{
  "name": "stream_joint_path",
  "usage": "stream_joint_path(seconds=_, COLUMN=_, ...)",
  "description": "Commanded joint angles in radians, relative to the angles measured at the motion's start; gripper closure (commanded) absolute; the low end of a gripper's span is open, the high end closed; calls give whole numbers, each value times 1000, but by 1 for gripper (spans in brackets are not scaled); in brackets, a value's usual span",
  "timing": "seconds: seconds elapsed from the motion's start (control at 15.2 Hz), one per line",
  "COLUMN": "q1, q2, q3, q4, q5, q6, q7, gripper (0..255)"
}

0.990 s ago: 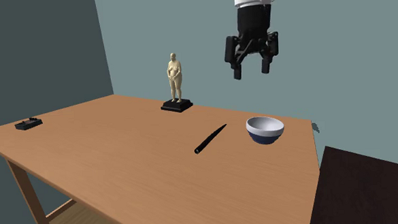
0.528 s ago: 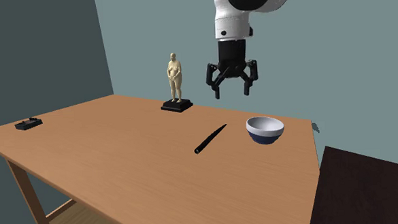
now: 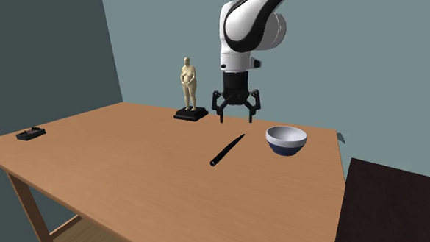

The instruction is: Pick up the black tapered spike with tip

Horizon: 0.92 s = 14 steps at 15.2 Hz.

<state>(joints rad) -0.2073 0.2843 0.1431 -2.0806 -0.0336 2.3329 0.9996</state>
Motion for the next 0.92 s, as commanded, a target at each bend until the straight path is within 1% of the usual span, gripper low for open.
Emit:
stream_joint_path(seconds=0.0, q1=-3, q2=77, q3=-16, q4=51, q5=8, q6=26, q7=52, gripper=0)
stream_joint_path(seconds=0.53, q1=-25, q2=356, q3=-72, q4=276, q5=81, q6=88, q7=215, gripper=0)
stream_joint_path(seconds=0.86, q1=-25, q2=407, q3=-75, q4=292, q5=83, q6=123, q7=217, gripper=0)
